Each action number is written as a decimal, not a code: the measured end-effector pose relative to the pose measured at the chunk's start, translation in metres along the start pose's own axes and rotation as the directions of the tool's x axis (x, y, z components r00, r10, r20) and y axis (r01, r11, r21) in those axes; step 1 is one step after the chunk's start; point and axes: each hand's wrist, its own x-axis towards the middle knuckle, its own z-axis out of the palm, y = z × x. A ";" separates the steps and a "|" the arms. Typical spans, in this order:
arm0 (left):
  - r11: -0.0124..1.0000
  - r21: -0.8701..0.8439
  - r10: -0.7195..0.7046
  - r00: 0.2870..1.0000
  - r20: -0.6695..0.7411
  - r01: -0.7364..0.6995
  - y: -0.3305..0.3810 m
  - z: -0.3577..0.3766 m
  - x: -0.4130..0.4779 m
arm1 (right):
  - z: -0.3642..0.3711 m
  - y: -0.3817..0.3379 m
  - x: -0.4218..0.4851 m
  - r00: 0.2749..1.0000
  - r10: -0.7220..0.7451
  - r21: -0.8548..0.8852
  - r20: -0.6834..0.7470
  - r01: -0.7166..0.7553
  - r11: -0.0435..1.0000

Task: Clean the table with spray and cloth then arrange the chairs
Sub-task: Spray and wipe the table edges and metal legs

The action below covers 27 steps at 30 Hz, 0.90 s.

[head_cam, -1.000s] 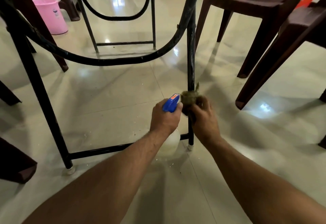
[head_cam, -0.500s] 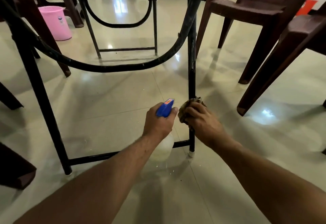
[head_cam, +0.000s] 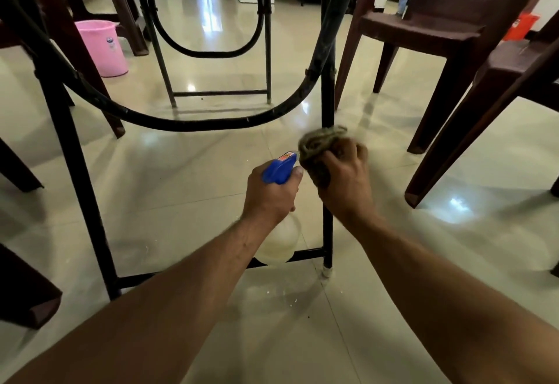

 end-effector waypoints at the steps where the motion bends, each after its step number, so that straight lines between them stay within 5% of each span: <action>1: 1.000 -0.003 0.004 1.000 -0.005 -0.004 0.001 -0.003 0.000 | 0.000 0.003 -0.011 0.999 0.007 0.004 0.040 -0.007 1.000; 8: 0.994 -0.092 -0.048 0.999 0.019 0.050 -0.004 0.000 -0.010 | -0.039 -0.032 0.101 0.958 0.118 0.423 -0.262 0.004 0.906; 15: 0.999 -0.039 -0.018 0.999 -0.036 0.017 0.006 -0.005 0.000 | -0.008 -0.014 0.028 0.961 0.275 0.242 -0.024 -0.261 0.935; 17: 0.998 -0.064 -0.023 0.999 -0.024 0.022 0.004 -0.005 -0.002 | -0.018 -0.019 0.036 0.956 0.271 0.367 -0.111 -0.214 0.905; 19: 0.994 -0.092 -0.063 0.998 -0.017 0.061 0.001 -0.006 -0.005 | -0.029 -0.033 0.062 0.952 0.149 0.448 -0.265 -0.015 0.894; 22: 0.994 -0.084 -0.074 0.997 -0.016 0.072 -0.005 -0.010 -0.007 | -0.030 -0.040 0.095 0.932 -0.077 0.217 -0.353 0.162 0.963; 27: 1.000 -0.015 -0.015 0.999 -0.030 0.014 -0.004 -0.019 -0.005 | 0.006 -0.006 0.049 0.979 -0.164 -0.149 -0.118 0.146 0.978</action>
